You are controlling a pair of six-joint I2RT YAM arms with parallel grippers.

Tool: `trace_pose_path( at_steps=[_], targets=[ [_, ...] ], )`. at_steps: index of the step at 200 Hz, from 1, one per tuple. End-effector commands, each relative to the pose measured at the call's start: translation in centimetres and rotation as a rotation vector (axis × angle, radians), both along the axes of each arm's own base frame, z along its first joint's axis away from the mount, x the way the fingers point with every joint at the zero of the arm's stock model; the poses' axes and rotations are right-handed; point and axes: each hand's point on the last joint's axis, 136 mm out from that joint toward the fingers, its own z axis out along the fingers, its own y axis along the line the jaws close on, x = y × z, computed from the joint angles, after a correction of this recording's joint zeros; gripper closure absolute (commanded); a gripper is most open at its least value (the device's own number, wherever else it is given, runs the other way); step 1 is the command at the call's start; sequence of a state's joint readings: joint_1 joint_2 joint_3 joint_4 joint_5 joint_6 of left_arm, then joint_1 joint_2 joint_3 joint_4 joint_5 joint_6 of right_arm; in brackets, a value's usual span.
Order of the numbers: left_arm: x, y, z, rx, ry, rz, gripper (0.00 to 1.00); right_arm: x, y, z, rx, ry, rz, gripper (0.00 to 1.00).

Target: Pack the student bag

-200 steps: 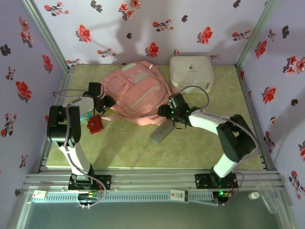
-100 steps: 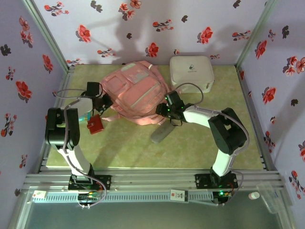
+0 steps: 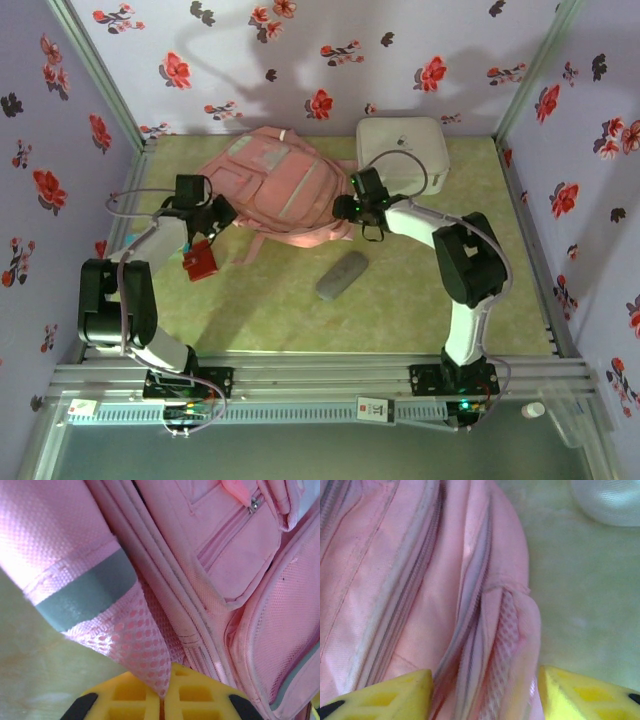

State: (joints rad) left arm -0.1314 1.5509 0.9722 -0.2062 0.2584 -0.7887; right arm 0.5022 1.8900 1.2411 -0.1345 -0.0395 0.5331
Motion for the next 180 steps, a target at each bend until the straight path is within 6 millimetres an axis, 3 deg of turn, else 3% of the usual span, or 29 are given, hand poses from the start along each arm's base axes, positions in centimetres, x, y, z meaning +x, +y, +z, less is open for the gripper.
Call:
trace_pose_path(
  at_steps=[1,25,41,68,112,144,180],
  targets=[
    [-0.3,-2.0,1.9,-0.032,-0.049,-0.035,1.0,-1.2,-2.3,4.1,-0.092,-0.045,-0.005,0.39],
    [-0.4,-2.9,2.2,-0.01,-0.056,-0.044,1.0,-3.7,-3.3,5.4,-0.148,-0.048,0.007,0.39],
    [-0.3,-3.5,2.6,-0.002,-0.063,-0.053,1.0,-5.8,-2.1,6.3,-0.184,-0.065,0.056,0.39],
    [-0.2,-4.5,3.1,-0.003,-0.077,-0.063,1.0,-9.2,2.2,6.5,-0.182,-0.082,0.164,0.43],
    [-0.2,-5.3,3.0,0.0,-0.07,-0.08,1.0,-13.4,10.8,5.1,-0.127,-0.118,0.341,0.5],
    [-0.4,-5.7,3.1,0.001,-0.07,-0.091,1.0,-13.3,14.5,3.3,-0.09,-0.124,0.385,0.58],
    [-0.6,-5.7,3.3,0.002,-0.072,-0.094,1.0,-11.5,16.8,2.5,-0.084,-0.147,0.38,0.62]
  ],
)
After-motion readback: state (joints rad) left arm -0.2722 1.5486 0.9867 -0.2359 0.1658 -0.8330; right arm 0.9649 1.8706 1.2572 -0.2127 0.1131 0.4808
